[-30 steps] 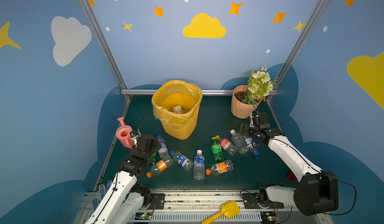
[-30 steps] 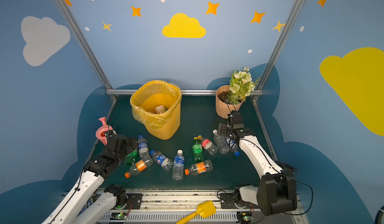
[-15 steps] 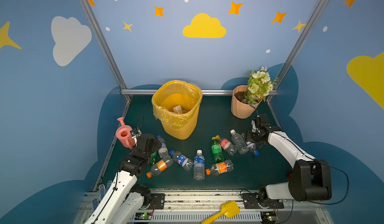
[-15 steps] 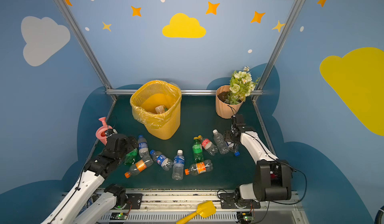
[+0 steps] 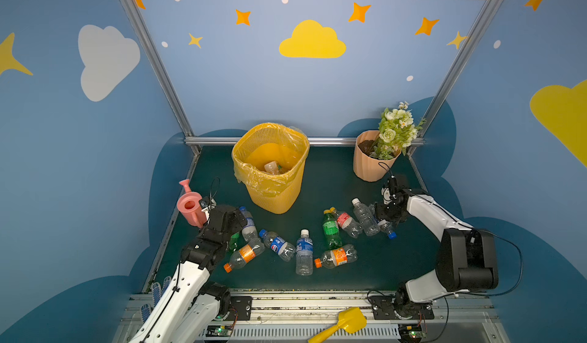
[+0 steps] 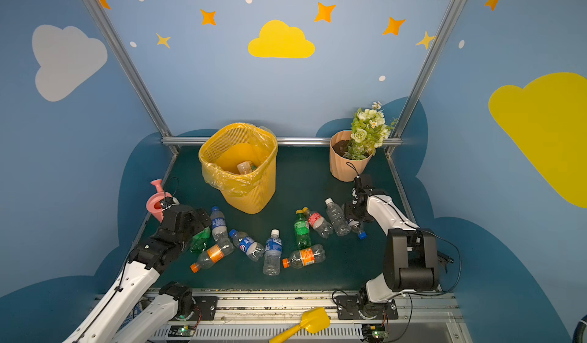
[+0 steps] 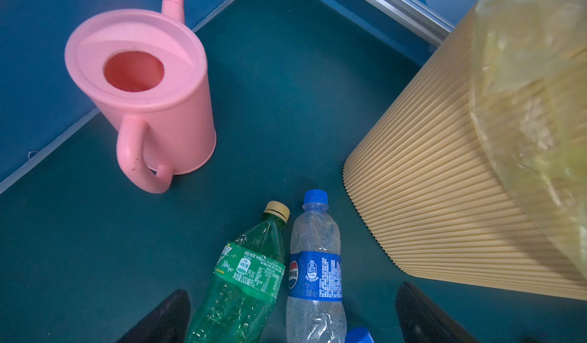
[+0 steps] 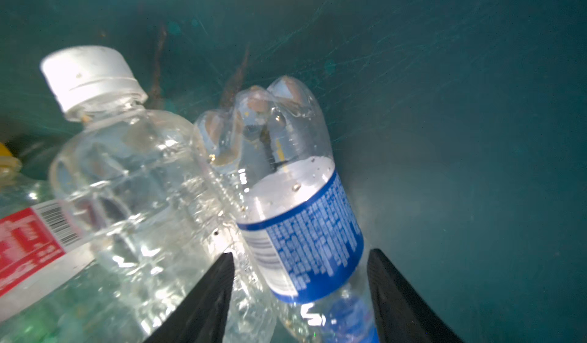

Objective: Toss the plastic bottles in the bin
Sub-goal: 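Lower the right gripper onto the crushed blue-labelled bottle while the left gripper lowers, then lift the blue-labelled bottle with the right gripper toward the yellow bin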

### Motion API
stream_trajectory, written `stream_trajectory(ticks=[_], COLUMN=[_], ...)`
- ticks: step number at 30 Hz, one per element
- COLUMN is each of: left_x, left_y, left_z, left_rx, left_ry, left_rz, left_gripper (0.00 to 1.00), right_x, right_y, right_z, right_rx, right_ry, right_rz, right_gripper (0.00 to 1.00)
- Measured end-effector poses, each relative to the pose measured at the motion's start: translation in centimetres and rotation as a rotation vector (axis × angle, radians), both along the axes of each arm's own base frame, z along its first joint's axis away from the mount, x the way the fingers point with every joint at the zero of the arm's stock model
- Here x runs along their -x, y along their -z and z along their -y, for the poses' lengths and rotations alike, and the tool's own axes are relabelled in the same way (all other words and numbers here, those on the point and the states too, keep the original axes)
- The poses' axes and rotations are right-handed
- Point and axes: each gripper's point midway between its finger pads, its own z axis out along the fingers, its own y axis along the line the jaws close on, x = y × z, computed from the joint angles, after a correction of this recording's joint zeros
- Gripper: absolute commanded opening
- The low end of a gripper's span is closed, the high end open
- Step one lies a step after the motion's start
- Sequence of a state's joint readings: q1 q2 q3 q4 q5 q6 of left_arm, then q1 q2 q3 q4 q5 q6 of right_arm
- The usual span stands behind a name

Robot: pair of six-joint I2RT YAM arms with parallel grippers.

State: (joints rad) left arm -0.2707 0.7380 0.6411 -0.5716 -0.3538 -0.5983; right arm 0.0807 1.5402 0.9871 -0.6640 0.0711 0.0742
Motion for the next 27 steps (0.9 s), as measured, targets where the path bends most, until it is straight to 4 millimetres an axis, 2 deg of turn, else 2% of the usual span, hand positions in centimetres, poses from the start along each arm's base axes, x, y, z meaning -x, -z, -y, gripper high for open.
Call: stream_trajectory(ticks=[11, 19, 24, 27], left_x=[-0.1, -0.2, -0.2, -0.2], left_y=[-0.1, 0.2, 0.4, 0.4], left_z=[0.0, 0.0, 0.0, 0.0], left_rx=[0.001, -0.005, -0.01, -0.01], left_ry=[0.0, -0.003, -0.001, -0.001], left_rz=[0.003, -0.007, -0.017, -0.017], left_gripper=[1.0, 1.0, 1.0, 1.0], right_x=[-1.4, -1.5, -1.4, -1.5], right_y=[1.6, 2.7, 3.3, 3.1], right_z=[-0.1, -0.2, -0.1, -0.2], right_rx=[0.022, 0.026, 0.029, 0.026], right_ry=[-0.067, -0.087, -0.094, -0.095], right_rz=[-0.065, -0.104, -0.123, -0.117], right_gripper=[0.63, 0.64, 0.53, 0.52])
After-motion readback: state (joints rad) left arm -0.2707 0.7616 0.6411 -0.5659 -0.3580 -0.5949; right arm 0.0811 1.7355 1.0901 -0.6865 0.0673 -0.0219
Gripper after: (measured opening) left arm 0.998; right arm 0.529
